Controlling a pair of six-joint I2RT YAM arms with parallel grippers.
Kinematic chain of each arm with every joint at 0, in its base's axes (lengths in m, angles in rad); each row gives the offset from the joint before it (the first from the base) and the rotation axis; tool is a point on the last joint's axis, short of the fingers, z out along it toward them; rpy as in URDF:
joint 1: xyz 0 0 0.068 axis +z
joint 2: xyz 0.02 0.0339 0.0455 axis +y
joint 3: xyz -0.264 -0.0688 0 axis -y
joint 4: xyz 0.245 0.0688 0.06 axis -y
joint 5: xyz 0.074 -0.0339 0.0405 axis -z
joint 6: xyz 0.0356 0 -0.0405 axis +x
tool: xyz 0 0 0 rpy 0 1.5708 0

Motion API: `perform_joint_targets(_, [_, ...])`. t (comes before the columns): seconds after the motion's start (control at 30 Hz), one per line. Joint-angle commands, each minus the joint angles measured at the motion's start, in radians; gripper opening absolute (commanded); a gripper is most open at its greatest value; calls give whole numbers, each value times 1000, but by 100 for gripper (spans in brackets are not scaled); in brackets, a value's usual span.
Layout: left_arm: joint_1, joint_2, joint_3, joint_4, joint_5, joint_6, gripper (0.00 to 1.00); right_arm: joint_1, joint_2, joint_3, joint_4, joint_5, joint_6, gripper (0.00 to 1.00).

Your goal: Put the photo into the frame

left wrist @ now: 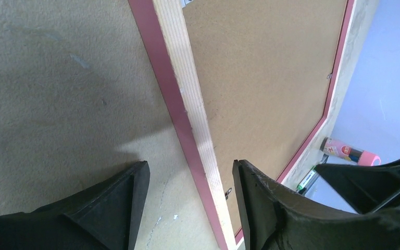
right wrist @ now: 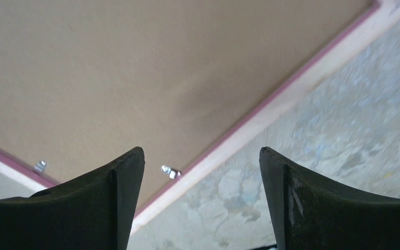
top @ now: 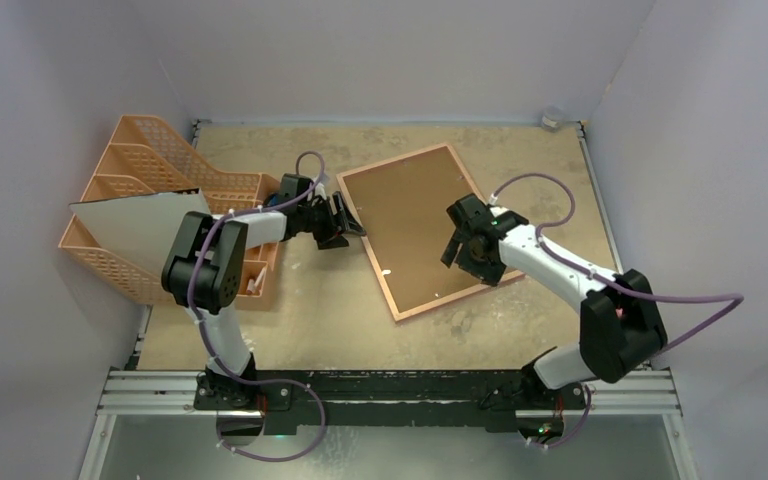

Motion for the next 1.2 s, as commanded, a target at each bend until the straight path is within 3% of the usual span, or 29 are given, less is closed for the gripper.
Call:
perform_joint_targets(0.0, [-5,-33,-18,24,-18,36,64,-26,86,120,-39,208,-146,85])
perform_joint_targets(0.13, [-5,-23,-8,8,-31,38,65,-171,144,181,61,214,-242,98])
perform_joint_targets(0.23, [-5,-18,5,-22,-42,38,67,-280,182,202,156,170,-296,99])
perform_joint_targets(0.4, [-5,-8,39,-80,-76,43,68,-361,250,207,220,126,-328,99])
perform_joint_targets(0.57, [-5,4,61,-92,-84,26,68,-453,270,123,351,-27,-365,99])
perform_joint_targets(0.77, [-5,64,130,-117,-19,9,69,-466,194,-14,509,-205,-396,99])
perform_joint_targets(1.0, [-14,154,228,-134,21,-3,68,-466,119,-156,554,-329,-402,96])
perform_joint_targets(1.17, [-44,193,312,-136,-12,0,66,-456,-20,-308,596,-461,-349,90])
